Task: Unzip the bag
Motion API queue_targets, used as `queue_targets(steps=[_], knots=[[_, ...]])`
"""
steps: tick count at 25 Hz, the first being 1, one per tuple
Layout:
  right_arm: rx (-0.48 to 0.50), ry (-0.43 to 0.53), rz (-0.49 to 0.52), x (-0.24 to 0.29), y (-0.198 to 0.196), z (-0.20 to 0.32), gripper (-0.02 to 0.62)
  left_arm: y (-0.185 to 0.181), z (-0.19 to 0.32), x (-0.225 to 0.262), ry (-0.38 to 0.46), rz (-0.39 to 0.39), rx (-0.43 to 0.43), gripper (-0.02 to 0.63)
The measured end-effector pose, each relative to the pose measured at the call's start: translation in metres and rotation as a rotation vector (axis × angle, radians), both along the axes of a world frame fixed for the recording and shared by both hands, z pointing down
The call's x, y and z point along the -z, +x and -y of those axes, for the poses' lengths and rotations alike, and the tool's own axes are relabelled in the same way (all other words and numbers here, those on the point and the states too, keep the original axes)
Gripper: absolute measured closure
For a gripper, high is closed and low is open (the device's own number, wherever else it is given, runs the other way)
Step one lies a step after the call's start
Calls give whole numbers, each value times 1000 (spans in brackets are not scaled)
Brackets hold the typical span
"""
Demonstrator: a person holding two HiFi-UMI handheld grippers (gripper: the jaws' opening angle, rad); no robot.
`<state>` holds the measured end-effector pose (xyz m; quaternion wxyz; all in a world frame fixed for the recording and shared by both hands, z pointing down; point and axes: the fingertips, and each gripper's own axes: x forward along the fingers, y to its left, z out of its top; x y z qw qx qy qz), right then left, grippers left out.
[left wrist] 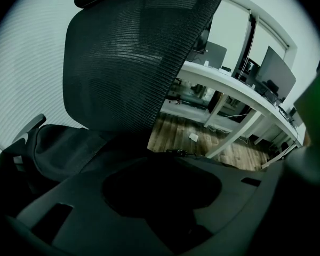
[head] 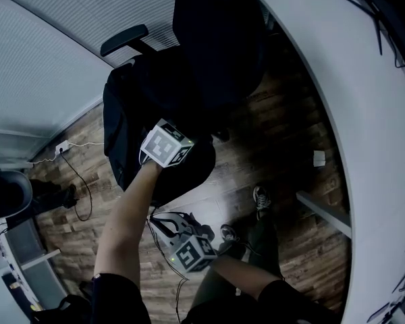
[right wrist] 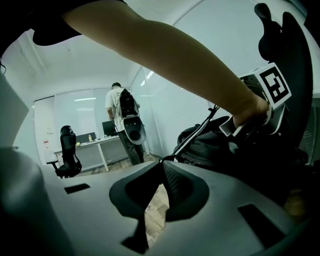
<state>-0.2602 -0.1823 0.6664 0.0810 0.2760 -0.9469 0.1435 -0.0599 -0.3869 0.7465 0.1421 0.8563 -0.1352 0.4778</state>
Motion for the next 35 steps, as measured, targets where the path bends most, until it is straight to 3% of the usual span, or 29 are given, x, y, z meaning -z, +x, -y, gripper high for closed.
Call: queue_targets(steps=[11,16,26,35], knots=[[-19,0,36,15,1,-5,543,-15,-4,15,46,-9,22,443],[-54,-47,24,18,7,-7,541,-34,-8,31,86,7,43,443],[-81,-10,-35,59,35,-22,540,-49,-38,100,147,-96,105,431],[-135,-19,-19,105,62,-52,540,-84,-69,172,241,-228,242,433]])
